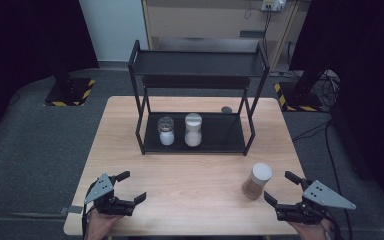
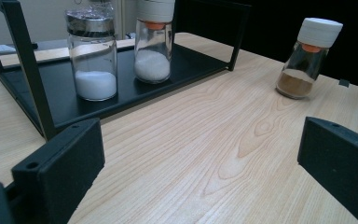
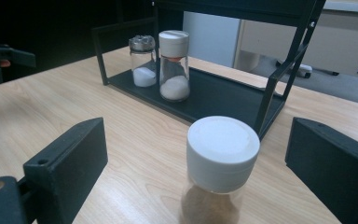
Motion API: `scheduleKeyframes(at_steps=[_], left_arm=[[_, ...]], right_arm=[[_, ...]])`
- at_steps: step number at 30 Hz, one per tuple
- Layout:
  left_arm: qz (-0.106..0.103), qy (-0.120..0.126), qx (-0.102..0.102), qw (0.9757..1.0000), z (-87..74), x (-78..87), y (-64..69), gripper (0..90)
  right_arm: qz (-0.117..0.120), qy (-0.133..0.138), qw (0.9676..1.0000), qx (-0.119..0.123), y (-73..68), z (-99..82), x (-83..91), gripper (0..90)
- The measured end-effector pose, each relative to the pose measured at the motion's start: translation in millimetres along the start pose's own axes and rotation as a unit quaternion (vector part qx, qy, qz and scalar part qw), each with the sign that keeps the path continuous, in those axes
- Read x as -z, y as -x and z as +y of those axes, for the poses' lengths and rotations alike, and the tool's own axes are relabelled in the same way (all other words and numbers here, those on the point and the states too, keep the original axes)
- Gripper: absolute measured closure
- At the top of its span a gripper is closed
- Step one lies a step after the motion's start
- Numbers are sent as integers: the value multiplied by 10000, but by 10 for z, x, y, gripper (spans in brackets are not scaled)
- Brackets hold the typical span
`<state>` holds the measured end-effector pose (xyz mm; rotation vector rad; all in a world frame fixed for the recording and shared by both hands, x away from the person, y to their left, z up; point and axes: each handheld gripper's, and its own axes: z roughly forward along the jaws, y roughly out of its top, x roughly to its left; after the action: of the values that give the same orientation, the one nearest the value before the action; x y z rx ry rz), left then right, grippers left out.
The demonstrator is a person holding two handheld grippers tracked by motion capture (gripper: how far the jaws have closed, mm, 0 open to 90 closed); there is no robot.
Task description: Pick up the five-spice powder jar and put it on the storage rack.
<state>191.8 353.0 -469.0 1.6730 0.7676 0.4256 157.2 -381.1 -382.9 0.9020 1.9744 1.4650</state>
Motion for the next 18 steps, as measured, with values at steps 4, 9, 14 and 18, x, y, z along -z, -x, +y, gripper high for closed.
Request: scheduleKeyframes(at_steps=[4,9,14,18], left_arm=[[5,1,1,10000,0,2,-2,0],[4,-1,-2,10000,-1,2,-3,0],[9,-3,-1,10000,0,2,-4,0],[7,-5,-4,10000,0,3,-3,0]], right_arm=[[-7,-64,10000,-7,18,85,-35,60],[-3,-251,9997,-27,56,188,-143,60],[17,-399,9992,-36,97,226,-260,61],[-22,-470,9989,-46,116,223,-342,65]])
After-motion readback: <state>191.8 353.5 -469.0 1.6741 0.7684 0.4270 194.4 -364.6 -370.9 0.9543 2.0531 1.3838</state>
